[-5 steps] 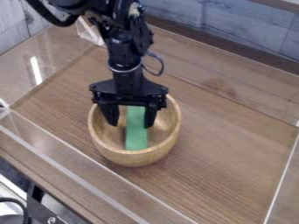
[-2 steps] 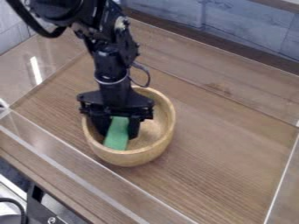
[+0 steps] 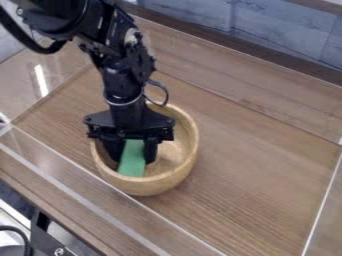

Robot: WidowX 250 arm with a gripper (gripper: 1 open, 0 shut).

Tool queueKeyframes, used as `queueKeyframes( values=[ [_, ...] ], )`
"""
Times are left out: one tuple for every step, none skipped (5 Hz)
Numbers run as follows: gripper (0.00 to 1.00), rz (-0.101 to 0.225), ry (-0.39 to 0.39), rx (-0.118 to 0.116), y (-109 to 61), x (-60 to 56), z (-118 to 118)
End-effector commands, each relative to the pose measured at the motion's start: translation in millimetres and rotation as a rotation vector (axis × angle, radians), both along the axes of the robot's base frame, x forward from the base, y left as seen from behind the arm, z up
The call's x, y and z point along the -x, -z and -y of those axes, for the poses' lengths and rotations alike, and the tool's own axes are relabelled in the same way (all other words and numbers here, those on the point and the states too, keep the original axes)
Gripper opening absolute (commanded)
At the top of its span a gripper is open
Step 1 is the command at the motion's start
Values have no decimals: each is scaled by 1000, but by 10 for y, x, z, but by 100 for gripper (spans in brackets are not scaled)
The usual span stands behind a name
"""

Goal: Move green stick from inside the wooden bowl to the table next to it

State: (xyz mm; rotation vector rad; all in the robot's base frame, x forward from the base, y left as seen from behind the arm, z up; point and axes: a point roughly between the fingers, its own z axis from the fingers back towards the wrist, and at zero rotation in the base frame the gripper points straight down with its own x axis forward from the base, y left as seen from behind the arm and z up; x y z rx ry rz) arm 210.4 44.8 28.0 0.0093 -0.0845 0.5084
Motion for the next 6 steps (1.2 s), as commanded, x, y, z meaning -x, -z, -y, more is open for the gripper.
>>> queueKeyframes(
  values=[
    [0,16,29,-3,-81,-100,-30],
    [0,15,51,1,-116,-179,-75],
    [0,16,58,7,-126,-209,-59],
    [0,15,63,12,-133,-230,-49],
    [0,13,29,16,-166,-279,17],
    [0,11,0,19,-182,-324,92]
  ],
)
